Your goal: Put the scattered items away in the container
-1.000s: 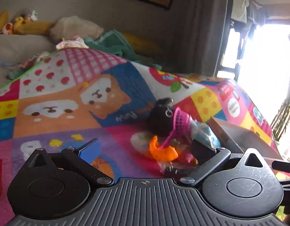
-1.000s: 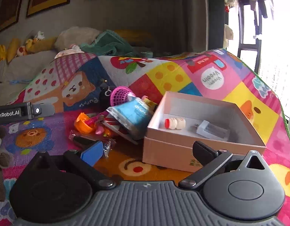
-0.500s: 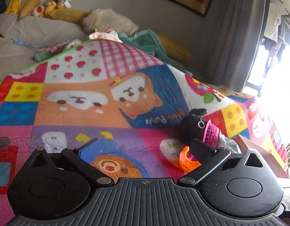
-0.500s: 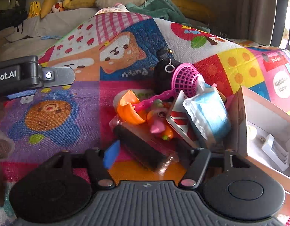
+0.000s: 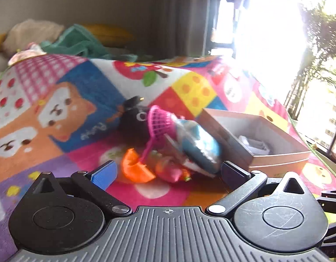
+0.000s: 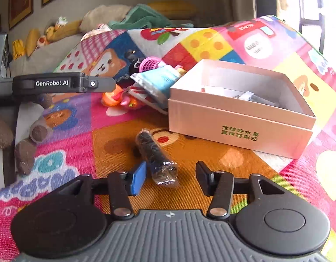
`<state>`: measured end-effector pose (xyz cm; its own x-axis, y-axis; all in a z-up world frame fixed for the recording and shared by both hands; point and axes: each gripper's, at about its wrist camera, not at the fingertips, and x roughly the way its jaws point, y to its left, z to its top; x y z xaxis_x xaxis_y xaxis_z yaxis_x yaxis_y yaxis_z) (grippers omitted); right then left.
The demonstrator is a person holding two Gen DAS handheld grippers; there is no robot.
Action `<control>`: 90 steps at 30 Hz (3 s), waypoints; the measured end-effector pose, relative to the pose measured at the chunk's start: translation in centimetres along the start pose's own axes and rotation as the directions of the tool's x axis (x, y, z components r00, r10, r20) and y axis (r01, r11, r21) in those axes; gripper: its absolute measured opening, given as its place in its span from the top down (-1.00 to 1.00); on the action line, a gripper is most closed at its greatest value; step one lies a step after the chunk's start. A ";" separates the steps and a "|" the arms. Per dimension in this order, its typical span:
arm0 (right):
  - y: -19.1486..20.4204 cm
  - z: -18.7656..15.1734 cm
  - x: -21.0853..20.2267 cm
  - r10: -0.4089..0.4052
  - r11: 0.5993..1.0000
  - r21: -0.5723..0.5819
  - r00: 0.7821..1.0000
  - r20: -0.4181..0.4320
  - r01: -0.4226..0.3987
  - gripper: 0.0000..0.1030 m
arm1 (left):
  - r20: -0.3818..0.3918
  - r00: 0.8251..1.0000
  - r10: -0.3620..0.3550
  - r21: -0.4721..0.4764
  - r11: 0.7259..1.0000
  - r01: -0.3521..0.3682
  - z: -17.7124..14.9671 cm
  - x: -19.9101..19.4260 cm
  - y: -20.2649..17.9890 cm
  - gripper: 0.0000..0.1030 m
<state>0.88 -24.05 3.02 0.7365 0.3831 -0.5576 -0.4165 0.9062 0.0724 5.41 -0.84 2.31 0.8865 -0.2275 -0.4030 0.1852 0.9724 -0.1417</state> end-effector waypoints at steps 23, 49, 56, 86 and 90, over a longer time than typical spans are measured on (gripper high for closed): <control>-1.6 0.0 0.0 0.003 0.994 0.107 0.999 0.047 -0.008 -0.70 | -0.024 0.999 -0.044 0.135 0.990 0.047 2.2 1.1 -3.5 0.86; -1.8 0.2 0.8 0.004 0.993 0.121 1.000 -0.004 -0.003 -0.76 | -0.094 0.995 -0.038 0.045 0.998 0.042 2.1 6.2 -3.3 0.47; -1.7 0.3 1.0 0.010 0.994 0.111 1.000 -0.025 -0.007 -0.77 | -0.129 0.972 -0.194 0.040 0.979 0.201 0.7 -2.7 -1.9 0.77; -5.1 -0.5 -0.6 -0.195 0.978 0.060 0.979 -0.051 0.198 -0.94 | -0.156 0.981 -0.119 0.004 0.993 0.122 0.1 3.9 -3.5 0.13; -6.1 -0.4 -0.2 -0.170 0.977 0.115 0.982 -0.087 0.179 -0.95 | -0.179 0.966 -0.187 -0.032 0.982 0.184 0.1 0.3 -2.7 0.19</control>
<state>3.07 -29.68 2.33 0.7474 0.2065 -0.6315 -0.2135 0.9747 0.0661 5.23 -3.49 2.62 0.7457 -0.4104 -0.5249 0.3312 0.9119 -0.2425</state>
